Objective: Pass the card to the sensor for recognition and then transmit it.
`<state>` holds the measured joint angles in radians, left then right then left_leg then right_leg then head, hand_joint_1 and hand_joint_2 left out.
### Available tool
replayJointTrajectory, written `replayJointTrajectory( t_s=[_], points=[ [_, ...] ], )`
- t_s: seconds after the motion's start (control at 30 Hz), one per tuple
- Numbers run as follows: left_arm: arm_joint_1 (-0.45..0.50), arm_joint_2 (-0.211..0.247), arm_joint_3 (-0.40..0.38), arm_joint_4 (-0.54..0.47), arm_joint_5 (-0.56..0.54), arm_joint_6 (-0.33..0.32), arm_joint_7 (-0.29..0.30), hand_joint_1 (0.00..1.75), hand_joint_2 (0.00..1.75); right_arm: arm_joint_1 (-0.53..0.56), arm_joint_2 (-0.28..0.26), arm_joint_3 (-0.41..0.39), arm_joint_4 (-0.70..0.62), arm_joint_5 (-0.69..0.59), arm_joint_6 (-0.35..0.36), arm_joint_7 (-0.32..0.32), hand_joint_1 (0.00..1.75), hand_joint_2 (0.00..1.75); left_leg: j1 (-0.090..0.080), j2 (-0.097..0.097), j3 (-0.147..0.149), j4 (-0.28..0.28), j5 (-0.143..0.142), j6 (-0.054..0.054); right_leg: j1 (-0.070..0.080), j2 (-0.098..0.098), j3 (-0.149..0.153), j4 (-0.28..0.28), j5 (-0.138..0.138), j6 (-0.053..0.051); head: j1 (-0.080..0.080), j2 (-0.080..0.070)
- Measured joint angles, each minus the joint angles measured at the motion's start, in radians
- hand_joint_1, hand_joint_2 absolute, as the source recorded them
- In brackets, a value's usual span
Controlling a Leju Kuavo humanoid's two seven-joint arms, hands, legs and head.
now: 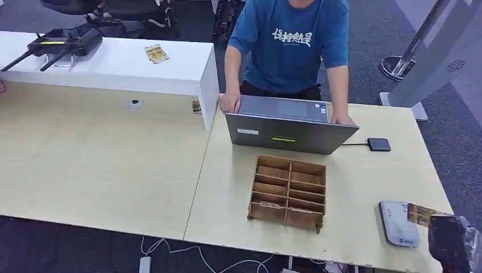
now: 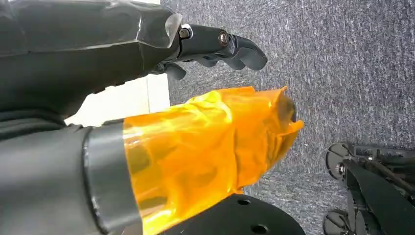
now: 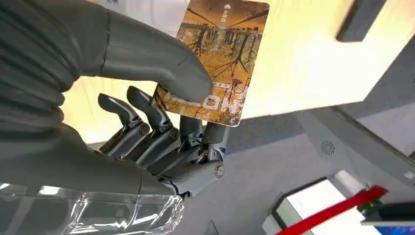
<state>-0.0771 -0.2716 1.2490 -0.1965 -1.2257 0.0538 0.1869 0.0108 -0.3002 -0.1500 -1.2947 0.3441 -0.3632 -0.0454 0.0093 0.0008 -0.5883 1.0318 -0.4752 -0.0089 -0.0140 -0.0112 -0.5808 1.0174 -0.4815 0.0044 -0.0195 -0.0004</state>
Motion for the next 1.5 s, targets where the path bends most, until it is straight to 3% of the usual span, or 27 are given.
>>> replayJointTrajectory(
  t_s=[0.67,1.1,1.5],
  points=[
    [0.000,0.000,0.001,0.000,-0.005,0.002,-0.001,0.00,0.00,0.018,0.039,0.049,0.010,-0.011,0.032,0.004,1.75,1.75,0.000,0.000,0.000,0.000,0.000,0.000,0.000,0.000,0.000,0.000,0.000,0.000,0.000,0.000],
    [0.000,0.000,0.001,0.000,-0.019,0.005,0.002,0.00,0.00,-0.021,0.029,0.101,0.087,0.061,0.062,0.070,1.75,1.75,0.000,0.000,0.000,0.000,0.000,0.000,0.000,0.000,0.000,0.000,0.000,0.000,0.000,0.000],
    [0.000,0.001,0.001,0.000,-0.022,0.007,0.002,0.00,0.00,-0.033,0.018,0.119,0.103,0.077,0.073,0.081,1.75,1.75,0.000,0.000,0.001,0.000,0.000,0.000,0.000,0.000,0.000,0.000,0.000,0.000,0.000,0.000]
  ],
)
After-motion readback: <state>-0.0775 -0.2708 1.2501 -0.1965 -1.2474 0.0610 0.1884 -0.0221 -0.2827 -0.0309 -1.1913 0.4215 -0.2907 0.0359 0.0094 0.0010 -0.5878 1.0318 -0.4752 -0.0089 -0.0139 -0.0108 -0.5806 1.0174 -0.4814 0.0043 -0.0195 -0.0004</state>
